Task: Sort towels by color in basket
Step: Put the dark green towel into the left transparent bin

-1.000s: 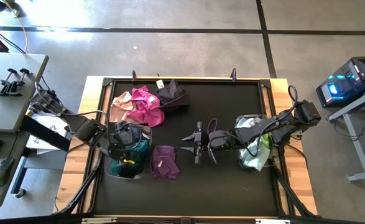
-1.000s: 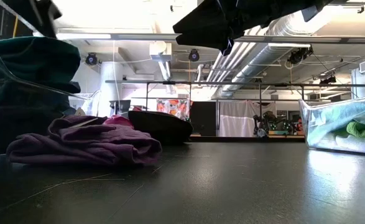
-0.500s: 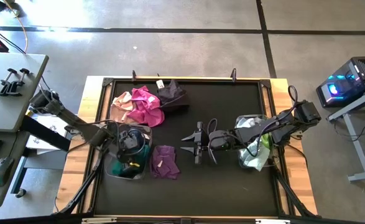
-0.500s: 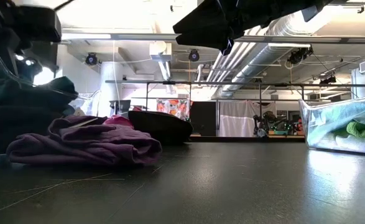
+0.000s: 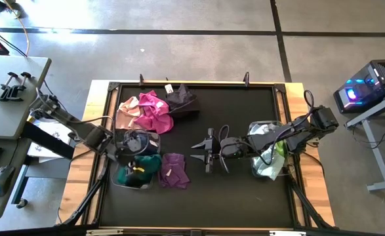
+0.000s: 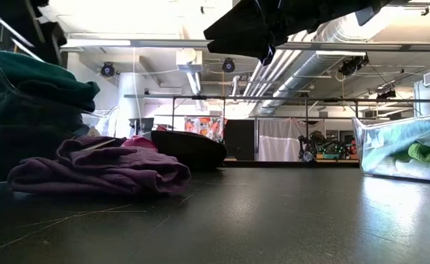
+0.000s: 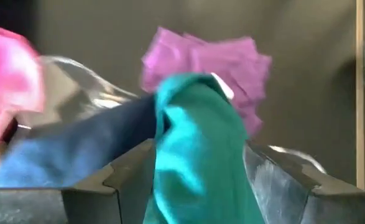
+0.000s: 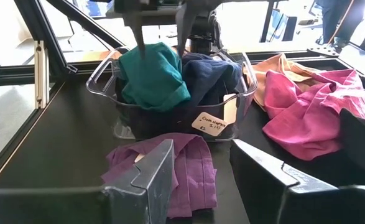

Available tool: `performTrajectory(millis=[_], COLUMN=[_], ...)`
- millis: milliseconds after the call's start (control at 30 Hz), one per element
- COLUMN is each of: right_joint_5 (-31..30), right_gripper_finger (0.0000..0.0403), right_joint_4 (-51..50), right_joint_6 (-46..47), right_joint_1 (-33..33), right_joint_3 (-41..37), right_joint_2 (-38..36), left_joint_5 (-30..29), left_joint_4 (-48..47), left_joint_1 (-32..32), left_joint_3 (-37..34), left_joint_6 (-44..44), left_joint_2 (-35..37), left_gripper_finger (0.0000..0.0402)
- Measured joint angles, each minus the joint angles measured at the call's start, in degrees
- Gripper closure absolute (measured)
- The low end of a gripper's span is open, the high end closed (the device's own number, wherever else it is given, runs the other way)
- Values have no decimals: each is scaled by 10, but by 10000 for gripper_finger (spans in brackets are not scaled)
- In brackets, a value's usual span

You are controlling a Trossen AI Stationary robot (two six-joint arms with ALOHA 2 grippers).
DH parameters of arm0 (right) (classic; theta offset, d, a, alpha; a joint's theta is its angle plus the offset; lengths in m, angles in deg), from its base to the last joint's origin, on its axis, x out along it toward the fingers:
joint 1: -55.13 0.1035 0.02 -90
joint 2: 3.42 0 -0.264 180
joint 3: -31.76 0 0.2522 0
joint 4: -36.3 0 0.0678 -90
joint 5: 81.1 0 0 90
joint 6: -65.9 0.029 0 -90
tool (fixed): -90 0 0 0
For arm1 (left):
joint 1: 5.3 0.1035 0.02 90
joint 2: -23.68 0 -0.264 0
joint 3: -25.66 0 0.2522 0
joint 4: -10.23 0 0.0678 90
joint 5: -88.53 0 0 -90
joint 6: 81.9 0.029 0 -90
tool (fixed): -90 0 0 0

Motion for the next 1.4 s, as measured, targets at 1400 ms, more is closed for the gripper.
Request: performTrajectory(millis=[1400], right_joint_5=[-2], right_gripper_finger=[245], right_joint_4=[0], right_joint_6=[0], right_joint_1=[0], right_joint_3=[0], right_joint_2=[0], left_joint_5=[-62], left_joint_4=[-23], left_joint_1=[-6], left_joint_3=[-55], left_joint_6=[-100], left_joint_2=[7], left_gripper_finger=[174])
